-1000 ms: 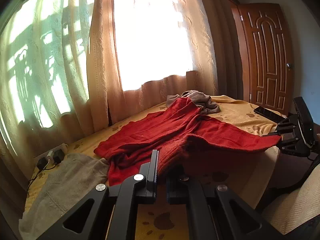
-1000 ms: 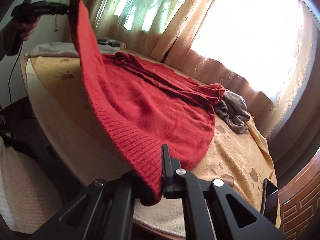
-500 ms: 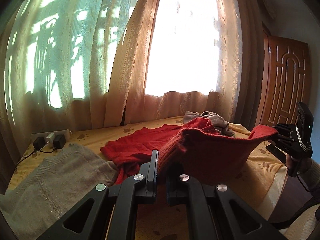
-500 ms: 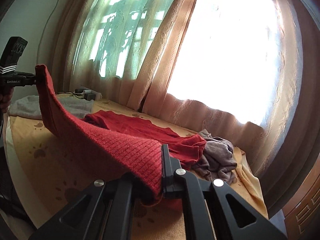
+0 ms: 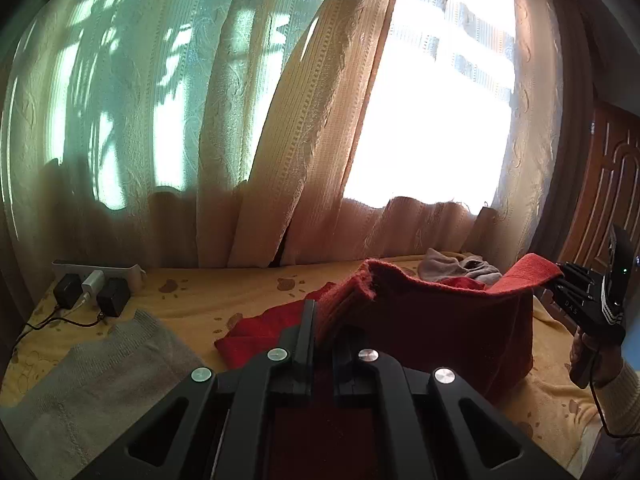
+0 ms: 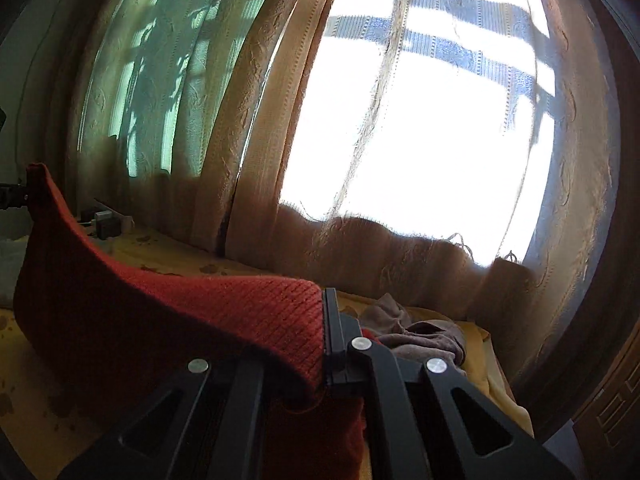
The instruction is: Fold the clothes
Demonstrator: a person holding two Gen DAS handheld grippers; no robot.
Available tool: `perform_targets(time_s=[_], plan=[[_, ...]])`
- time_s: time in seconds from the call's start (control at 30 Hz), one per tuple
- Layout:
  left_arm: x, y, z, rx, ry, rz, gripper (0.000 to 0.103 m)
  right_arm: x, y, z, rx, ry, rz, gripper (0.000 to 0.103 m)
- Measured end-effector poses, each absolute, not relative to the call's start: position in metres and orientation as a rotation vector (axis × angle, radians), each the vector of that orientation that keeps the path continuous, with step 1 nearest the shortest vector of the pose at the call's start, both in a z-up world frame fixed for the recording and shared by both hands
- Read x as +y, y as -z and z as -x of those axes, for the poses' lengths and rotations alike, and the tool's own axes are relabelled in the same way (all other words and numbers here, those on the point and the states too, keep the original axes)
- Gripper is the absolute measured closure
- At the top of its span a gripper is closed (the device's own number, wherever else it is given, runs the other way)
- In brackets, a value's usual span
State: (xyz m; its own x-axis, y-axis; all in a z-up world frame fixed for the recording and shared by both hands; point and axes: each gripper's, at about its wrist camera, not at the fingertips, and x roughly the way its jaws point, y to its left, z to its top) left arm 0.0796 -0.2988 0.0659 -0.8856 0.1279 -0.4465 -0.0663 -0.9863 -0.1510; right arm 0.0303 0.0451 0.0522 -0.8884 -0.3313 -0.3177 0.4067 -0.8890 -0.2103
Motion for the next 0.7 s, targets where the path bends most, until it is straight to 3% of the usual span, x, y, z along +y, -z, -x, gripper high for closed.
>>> perform_targets(time_s=[0.2,0.5,0.57,0.63,0.7], plan=[[-0.321,-0.040,0.011,-0.306,-2.976,0.890,0.097,0.035,-0.028,0.073,0.194,2.690,-0.604,0.097],[-0.339,0.025,0.097,-0.359,-2.972,1.166,0.097,0.013,0.031,0.155,0.153,2.624,-0.853,0.097],[-0.342,0.037,0.107,-0.358,-2.969,1.224,0.096,0.015,0.043,0.172,0.080,2.582,-0.958,0.085],[-0.344,0.048,0.115,-0.364,-2.969,1.281,0.096,0.022,0.049,0.181,0.002,2.570,-0.989,0.045],[-0.347,0.057,0.120,-0.382,-2.971,1.324,0.096,0.030,0.045,0.183,-0.043,2.616,-0.967,0.019]])
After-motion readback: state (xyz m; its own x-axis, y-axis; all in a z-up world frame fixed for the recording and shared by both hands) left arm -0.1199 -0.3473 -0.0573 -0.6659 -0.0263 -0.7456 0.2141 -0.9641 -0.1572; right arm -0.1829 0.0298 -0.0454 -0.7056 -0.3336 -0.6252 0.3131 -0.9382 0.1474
